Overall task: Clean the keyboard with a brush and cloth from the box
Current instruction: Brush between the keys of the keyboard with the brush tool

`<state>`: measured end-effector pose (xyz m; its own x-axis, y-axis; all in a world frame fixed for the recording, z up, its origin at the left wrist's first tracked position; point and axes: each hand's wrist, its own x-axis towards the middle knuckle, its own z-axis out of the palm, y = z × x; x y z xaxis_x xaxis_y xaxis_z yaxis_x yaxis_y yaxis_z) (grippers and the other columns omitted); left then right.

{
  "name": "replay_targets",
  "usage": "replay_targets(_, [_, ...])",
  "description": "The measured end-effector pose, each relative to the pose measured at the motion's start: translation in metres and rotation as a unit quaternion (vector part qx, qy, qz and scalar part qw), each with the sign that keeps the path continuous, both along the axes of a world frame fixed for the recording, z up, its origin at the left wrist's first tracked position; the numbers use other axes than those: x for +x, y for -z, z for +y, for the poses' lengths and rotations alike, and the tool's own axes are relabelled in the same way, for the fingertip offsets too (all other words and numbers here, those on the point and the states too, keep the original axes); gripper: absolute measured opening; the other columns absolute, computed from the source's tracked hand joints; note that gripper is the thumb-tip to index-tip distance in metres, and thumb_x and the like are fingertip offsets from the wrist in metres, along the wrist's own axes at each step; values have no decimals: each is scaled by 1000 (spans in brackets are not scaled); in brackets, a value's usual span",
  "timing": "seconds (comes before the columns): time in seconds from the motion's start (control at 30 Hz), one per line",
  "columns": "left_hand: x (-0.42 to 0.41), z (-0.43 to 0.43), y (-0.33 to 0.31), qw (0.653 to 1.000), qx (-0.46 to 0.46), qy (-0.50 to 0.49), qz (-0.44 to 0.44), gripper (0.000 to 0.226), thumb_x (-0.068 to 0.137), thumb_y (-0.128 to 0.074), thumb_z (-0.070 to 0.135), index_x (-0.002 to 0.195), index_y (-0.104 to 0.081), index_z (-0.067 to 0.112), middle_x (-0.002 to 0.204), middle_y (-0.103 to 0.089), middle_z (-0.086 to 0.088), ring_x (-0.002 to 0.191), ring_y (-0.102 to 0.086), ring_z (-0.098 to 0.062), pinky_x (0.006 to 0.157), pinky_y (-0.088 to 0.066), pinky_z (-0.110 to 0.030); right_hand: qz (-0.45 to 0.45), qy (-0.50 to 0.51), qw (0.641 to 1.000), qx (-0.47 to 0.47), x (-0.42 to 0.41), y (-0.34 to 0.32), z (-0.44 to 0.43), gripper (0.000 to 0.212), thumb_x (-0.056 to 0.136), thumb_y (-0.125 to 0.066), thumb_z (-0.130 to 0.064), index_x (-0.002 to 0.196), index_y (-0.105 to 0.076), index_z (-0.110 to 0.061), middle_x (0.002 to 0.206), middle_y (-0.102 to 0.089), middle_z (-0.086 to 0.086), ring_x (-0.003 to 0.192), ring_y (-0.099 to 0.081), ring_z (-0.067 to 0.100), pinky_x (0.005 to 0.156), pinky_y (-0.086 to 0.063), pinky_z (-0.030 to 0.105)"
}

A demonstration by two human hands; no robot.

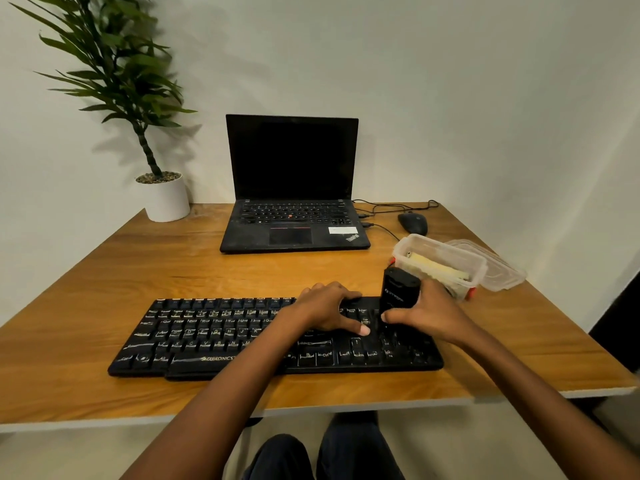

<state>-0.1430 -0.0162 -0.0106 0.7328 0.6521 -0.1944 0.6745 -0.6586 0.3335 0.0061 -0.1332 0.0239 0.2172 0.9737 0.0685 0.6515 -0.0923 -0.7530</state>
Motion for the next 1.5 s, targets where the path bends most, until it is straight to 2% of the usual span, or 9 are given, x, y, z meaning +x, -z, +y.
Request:
replay_targets(0.2, [1,-1,-1,1000,0,-2,2,82,78,-62,58,147,-26,30,150,-31,-1,134,-29,-27,108,-24,-43,83,1,995,-61,-4,-1,-38,37,63,-79,-6,89,-59,-25,89,-67,-1,86,-63,11,77,-53,30])
replay_targets(0.33, [1,0,-1,1000,-1,-2,-1,82,78,-62,58,147,-26,30,150,-32,-1,134,-29,-28,108,-24,-44,134,111,981,83,-5,-2,-33,25,71,-75,-7,80,-58,-24,84,-65,-3,79,-60,6,64,-48,23])
replay_targets(0.53, [1,1,1,1000,7,-5,1,82,78,-62,59,147,-27,31,149,-33,-1,134,-30,-27,107,-25,-43,98,135,984,69,-32,24,-44,25,71,-74,-7,65,-57,-24,64,-62,-9,61,-60,5,53,-46,14])
replay_targets(0.87, [1,0,0,1000,5,-3,-1,82,78,-62,58,147,-27,31,148,-33,-1,134,-29,-28,107,-24,-43,68,133,988,35,-33,19,-48,22,72,-76,-15,71,-56,-25,71,-65,0,65,-63,13,54,-51,29])
replay_targets(0.97, [0,0,0,1000,4,-4,-3,82,78,-62,59,147,-27,31,148,-33,-1,134,-29,-28,107,-24,-43,37,116,993,3,-25,9,-44,22,71,-76,-18,71,-55,-26,70,-64,-4,61,-60,6,50,-48,20])
replay_targets(1.1, [0,-2,-1,1000,6,-4,-1,81,78,-62,59,147,-27,31,148,-33,-1,135,-29,-27,107,-24,-43,37,145,988,44,-33,13,-37,18,72,-75,-21,71,-57,-19,69,-65,3,58,-61,14,55,-52,36])
replay_targets(1.23, [0,-1,-1,1000,3,-3,-3,81,79,-62,58,147,-27,31,148,-34,-2,134,-29,-28,107,-25,-43,46,77,994,-66,-26,4,-34,23,75,-72,-21,81,-51,-27,79,-62,-3,64,-59,9,51,-46,22])
replay_targets(1.3, [0,-2,-1,1000,4,0,-4,81,79,-62,58,147,-27,30,148,-34,-2,134,-30,-27,107,-25,-43,39,112,992,-35,-18,1,-18,20,76,-70,-23,79,-50,-25,75,-63,1,56,-57,13,49,-46,25])
replay_targets(1.5, [-1,-4,-2,1000,8,-2,-4,81,78,-62,59,147,-27,31,148,-34,-2,135,-29,-27,108,-25,-43,50,220,969,100,-15,13,44,25,72,-71,-30,87,-51,-23,83,-61,-2,82,-63,24,74,-53,40])
